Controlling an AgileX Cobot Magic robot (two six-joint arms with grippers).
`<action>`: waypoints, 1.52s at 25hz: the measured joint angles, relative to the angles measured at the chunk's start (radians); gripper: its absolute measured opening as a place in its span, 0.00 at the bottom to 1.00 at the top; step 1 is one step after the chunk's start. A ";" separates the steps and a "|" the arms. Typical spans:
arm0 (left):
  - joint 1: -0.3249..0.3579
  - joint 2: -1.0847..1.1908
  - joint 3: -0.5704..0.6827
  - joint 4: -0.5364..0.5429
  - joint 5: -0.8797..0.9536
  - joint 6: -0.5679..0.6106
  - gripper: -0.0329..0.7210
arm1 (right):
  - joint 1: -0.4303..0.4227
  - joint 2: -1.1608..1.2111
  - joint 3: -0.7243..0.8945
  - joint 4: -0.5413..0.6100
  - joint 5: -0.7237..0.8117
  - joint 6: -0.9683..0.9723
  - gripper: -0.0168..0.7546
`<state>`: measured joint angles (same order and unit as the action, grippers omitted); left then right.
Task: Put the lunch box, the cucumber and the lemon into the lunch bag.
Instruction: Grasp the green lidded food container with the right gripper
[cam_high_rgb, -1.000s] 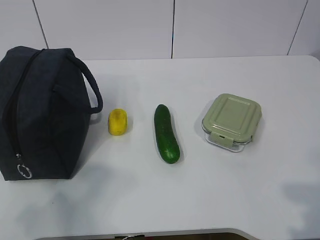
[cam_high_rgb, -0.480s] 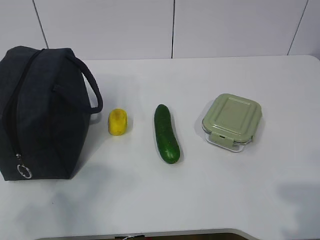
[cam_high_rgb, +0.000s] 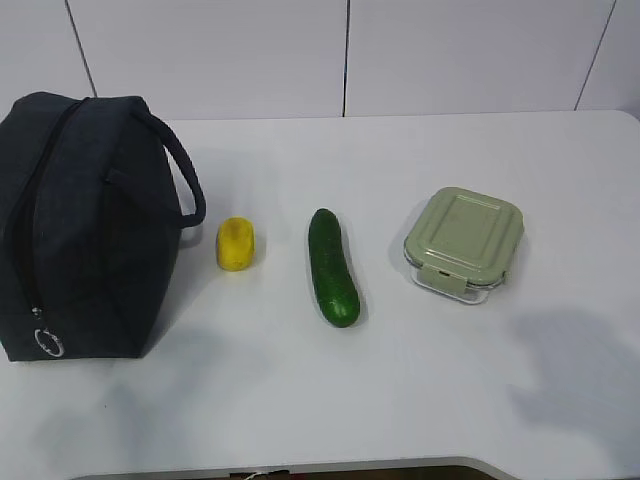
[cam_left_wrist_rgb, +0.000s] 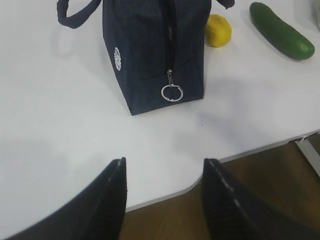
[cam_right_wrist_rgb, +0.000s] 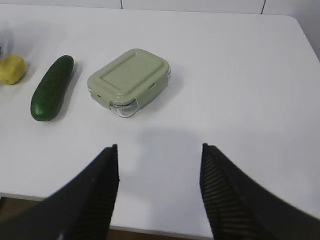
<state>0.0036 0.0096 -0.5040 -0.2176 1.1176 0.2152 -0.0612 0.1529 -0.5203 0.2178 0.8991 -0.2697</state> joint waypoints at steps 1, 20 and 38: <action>0.000 0.000 0.000 0.000 0.000 0.000 0.51 | 0.000 0.026 0.000 0.013 -0.021 -0.011 0.57; 0.000 0.000 0.000 0.000 0.000 0.000 0.51 | 0.000 0.545 0.000 0.643 -0.265 -0.417 0.57; 0.000 0.000 0.000 0.000 0.000 0.000 0.51 | 0.000 1.023 -0.002 1.285 -0.310 -0.833 0.67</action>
<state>0.0036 0.0096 -0.5040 -0.2176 1.1176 0.2152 -0.0612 1.1760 -0.5219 1.5026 0.5888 -1.1029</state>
